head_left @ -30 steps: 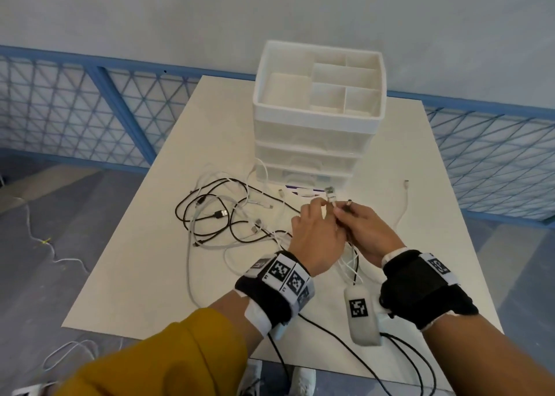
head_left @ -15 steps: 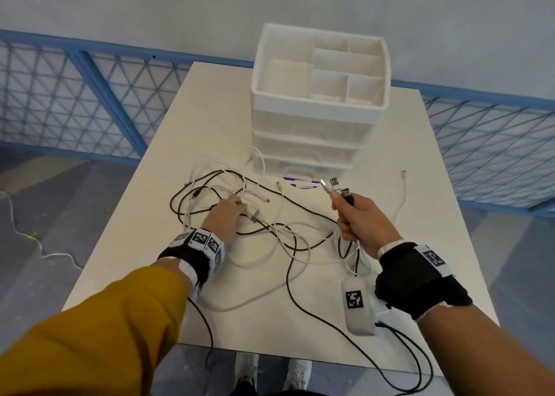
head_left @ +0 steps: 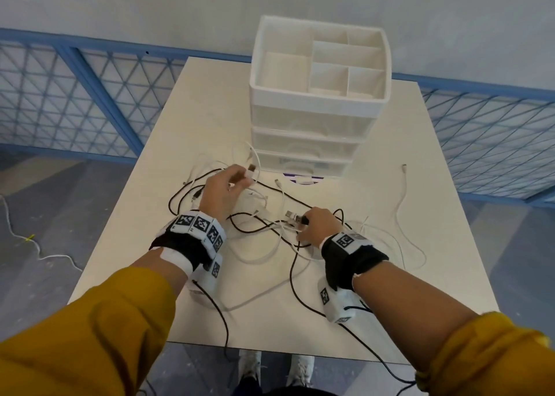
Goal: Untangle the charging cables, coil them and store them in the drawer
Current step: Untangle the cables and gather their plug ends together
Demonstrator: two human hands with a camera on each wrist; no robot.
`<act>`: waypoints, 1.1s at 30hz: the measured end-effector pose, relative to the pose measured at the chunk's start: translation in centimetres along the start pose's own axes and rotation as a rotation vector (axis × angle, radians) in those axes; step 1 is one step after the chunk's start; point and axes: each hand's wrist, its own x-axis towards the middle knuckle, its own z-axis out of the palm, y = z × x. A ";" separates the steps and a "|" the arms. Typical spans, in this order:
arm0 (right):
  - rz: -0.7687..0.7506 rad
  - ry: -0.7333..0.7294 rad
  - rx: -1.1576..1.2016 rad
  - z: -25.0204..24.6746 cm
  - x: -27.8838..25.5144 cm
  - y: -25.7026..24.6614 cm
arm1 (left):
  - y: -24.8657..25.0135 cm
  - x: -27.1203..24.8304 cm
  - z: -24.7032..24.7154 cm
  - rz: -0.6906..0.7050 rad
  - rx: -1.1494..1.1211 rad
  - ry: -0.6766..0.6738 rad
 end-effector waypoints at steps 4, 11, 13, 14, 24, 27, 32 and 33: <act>-0.017 0.064 -0.086 0.2 0.2 0.1 | 1.4 0.8 -1.4 -0.030 -0.216 0.078; -0.065 0.106 0.236 -7.5 -1.4 1.4 | 3.9 1.6 -2.5 -0.140 -0.412 0.078; -0.113 0.164 0.571 -9.7 -2.7 1.7 | 5.0 1.3 -1.5 -0.231 -0.547 -0.015; -0.138 0.211 0.733 -10.3 -3.1 1.7 | 5.6 1.1 -0.9 -0.278 -0.624 -0.063; -0.365 0.204 0.886 -7.6 -5.4 1.0 | 10.8 0.3 3.3 -0.359 -0.952 -0.250; -0.368 0.163 0.880 -7.1 -5.7 1.3 | 10.8 -0.2 3.4 -0.337 -0.959 -0.231; -0.340 0.151 1.069 -7.8 -5.5 0.8 | 10.4 -1.0 3.1 -0.287 -0.933 -0.208; -0.361 0.160 1.076 -8.0 -5.6 0.4 | 10.4 -1.3 3.2 -0.271 -0.937 -0.208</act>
